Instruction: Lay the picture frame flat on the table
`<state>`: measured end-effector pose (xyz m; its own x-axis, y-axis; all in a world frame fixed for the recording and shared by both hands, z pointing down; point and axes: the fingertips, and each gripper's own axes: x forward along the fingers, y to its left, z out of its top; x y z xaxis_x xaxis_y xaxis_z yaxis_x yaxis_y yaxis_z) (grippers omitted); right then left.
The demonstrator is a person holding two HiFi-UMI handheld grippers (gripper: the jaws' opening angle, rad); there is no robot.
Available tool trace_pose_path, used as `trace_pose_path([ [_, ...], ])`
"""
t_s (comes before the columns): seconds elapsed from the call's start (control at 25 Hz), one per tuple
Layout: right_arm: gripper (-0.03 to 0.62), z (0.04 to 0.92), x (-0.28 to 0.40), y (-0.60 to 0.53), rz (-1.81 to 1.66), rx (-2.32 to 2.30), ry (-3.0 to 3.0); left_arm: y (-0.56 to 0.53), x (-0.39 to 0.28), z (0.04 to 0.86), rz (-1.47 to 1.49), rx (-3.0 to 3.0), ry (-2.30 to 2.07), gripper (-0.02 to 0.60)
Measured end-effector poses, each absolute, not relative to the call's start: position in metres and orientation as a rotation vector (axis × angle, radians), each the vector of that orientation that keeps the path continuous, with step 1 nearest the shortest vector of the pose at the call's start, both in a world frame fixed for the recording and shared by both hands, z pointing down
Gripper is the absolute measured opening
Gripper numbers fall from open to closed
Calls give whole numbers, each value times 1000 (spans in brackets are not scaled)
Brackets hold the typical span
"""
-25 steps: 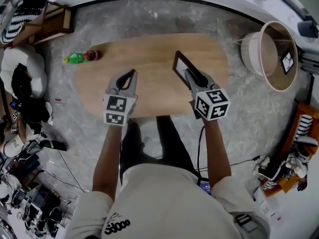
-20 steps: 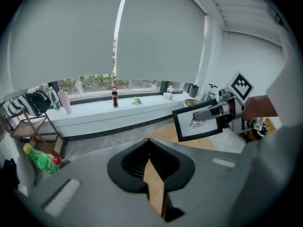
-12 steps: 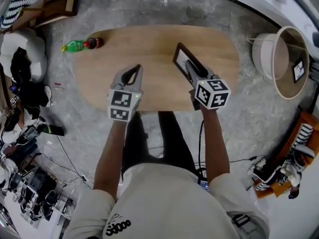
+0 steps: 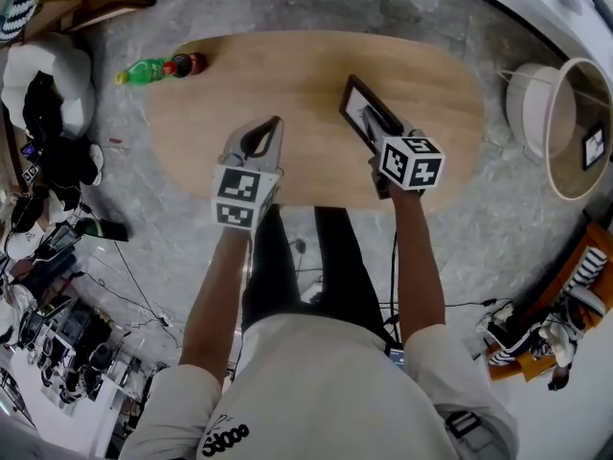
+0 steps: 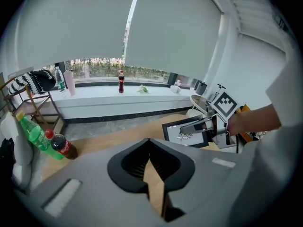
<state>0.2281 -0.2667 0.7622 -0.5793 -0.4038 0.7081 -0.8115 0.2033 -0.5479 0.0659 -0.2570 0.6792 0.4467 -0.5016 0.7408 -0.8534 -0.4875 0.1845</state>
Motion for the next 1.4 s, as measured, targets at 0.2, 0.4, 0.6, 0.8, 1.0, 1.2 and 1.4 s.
trace_pose_path([
  [0.2,14,793,223,-265,1431,1110,-2043,-252,55,689,885,2143,-1114,9],
  [0.4,14,815,221,-262,1496,1093,-2015,-251,52,699,897,2131,-1111,9],
  [0.6,15,827,216,-257,1574,1061,-2007,-248,57,706,893,2129,-1094,9],
  [0.8,15,836,217,-259,1682,1059,-1994,-247,65,713,901,2135,-1065,9],
  [1.0,27,840,222,-259,1713,1085,-1971,-244,71,715,909,2143,-1038,9],
  [1.2,73,850,226,-258,1689,1090,-1958,-245,78,717,918,2155,-1015,11],
  [1.4,97,857,230,-256,1698,1070,-1951,-242,87,724,954,2164,-989,9],
])
